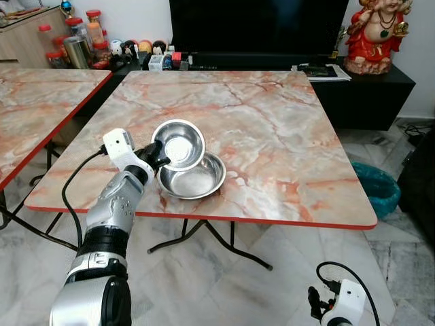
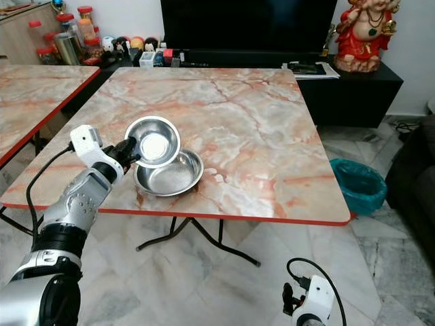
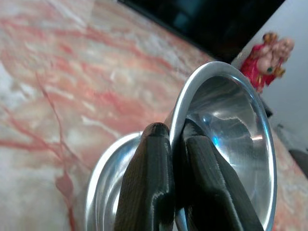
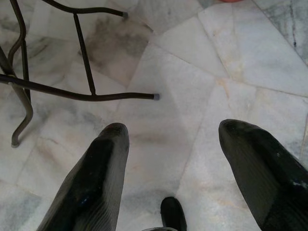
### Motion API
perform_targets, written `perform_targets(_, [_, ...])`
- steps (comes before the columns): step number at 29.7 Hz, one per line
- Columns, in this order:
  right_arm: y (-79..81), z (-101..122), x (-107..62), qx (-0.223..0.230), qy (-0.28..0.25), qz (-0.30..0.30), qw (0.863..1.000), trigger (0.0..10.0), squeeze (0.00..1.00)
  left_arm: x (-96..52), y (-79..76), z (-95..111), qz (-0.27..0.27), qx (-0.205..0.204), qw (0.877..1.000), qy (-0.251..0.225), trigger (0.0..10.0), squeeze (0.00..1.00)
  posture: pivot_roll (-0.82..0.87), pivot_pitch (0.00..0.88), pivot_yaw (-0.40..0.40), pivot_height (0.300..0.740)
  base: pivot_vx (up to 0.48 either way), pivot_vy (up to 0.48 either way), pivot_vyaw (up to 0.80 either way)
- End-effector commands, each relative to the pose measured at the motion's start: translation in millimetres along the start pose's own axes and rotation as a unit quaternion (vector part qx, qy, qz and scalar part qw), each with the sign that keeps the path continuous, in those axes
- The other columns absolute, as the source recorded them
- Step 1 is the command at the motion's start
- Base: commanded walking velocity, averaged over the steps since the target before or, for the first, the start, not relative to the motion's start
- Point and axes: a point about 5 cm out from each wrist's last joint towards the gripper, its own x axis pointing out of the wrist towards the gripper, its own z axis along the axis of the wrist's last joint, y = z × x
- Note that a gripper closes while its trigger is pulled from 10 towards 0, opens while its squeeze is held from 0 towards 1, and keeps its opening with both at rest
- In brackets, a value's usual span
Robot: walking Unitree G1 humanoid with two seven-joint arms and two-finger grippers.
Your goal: Setting the table
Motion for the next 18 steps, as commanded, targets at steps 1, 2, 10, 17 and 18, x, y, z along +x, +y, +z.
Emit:
perform_targets(1, [0.7, 2.4, 0.9, 0.000, -0.002, 0.002, 1.000, 10.0, 0.00, 2.0, -2.1, 4.6, -0.001, 0.014, 1.000, 0.006, 10.0, 0.00, 0.04, 0.000, 0.009, 0.736, 0.000, 0.000, 0.00])
perform_targets(2, [0.7, 2.4, 0.9, 0.000, -0.002, 0.002, 1.000, 10.0, 0.00, 2.0, -2.1, 4.6, -0.001, 0.014, 1.000, 0.006, 10.0, 0.00, 0.04, 0.000, 0.009, 0.736, 0.000, 0.000, 0.00])
perform_targets(10, [0.7, 2.9, 1.2, -0.003, -0.001, 0.005, 1.000, 10.0, 0.00, 8.1, -12.8, -13.8, -0.011, -0.021, 0.995, 0.101, 10.0, 0.00, 0.04, 0.000, 0.009, 0.736, 0.000, 0.000, 0.00])
perform_targets(17, [0.7, 2.8, 1.0, -0.001, -0.002, 0.007, 1.000, 10.0, 0.00, 6.0, -3.6, -22.1, 0.030, -0.052, 0.990, 0.129, 10.0, 0.00, 0.04, 0.000, 0.011, 0.736, 0.000, 0.000, 0.00])
perform_targets(18, [0.6, 2.6, 0.9, 0.000, -0.002, 0.006, 1.000, 10.0, 0.00, 5.9, -2.6, -21.1, 0.035, -0.054, 0.990, 0.128, 10.0, 0.00, 0.04, 0.000, 0.011, 0.736, 0.000, 0.000, 0.00])
